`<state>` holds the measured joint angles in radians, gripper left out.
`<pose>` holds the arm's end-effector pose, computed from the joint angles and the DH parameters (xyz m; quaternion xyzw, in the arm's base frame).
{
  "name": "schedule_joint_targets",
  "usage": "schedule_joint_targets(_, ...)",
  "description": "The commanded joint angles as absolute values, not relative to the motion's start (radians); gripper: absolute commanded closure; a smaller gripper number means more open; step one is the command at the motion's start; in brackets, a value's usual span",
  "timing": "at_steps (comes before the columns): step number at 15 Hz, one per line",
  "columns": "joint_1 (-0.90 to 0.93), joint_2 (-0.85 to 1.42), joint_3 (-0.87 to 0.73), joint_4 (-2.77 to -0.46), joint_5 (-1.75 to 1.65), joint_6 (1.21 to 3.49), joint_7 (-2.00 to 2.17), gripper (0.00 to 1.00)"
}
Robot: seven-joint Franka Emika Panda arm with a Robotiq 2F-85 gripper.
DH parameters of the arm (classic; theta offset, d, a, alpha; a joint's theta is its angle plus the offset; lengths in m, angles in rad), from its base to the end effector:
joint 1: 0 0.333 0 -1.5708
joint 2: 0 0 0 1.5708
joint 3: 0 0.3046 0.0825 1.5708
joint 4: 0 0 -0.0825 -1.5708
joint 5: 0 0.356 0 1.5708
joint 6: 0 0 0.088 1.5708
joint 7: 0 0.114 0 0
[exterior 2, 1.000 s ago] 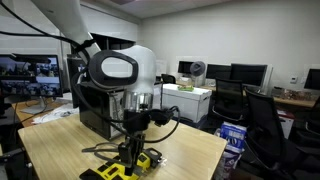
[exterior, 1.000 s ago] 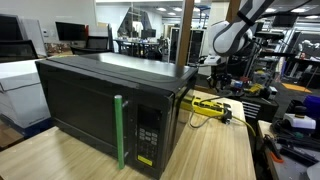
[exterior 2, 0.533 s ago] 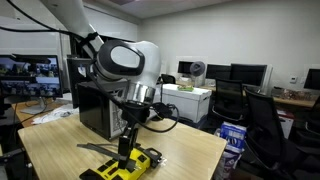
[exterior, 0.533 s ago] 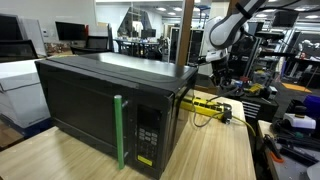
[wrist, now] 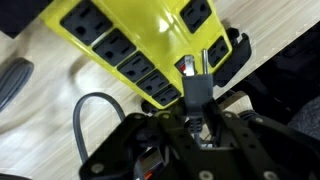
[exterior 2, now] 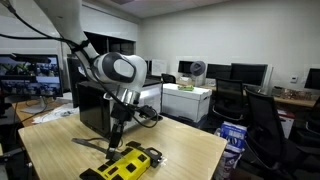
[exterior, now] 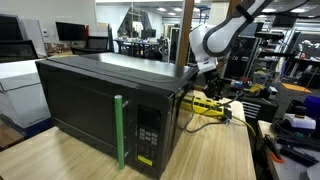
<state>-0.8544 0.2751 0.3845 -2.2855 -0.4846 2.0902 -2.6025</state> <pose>0.4014 -0.2267 0.2202 -0.3152 -0.9169 0.1337 0.2049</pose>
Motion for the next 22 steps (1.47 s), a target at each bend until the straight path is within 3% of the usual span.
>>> schedule_joint_targets(1,-1.006,0.261,0.467,-2.271,-0.556,2.087,-2.602,0.93)
schedule_joint_targets(6,-1.115,0.271,0.516,-2.188,-0.59,2.018,-2.602,0.93)
schedule_joint_targets(16,-1.499,0.445,1.006,-2.152,-0.872,1.755,-2.602,0.93)
schedule_joint_targets(22,-1.68,0.669,1.242,-2.113,-1.025,1.452,-2.603,0.93)
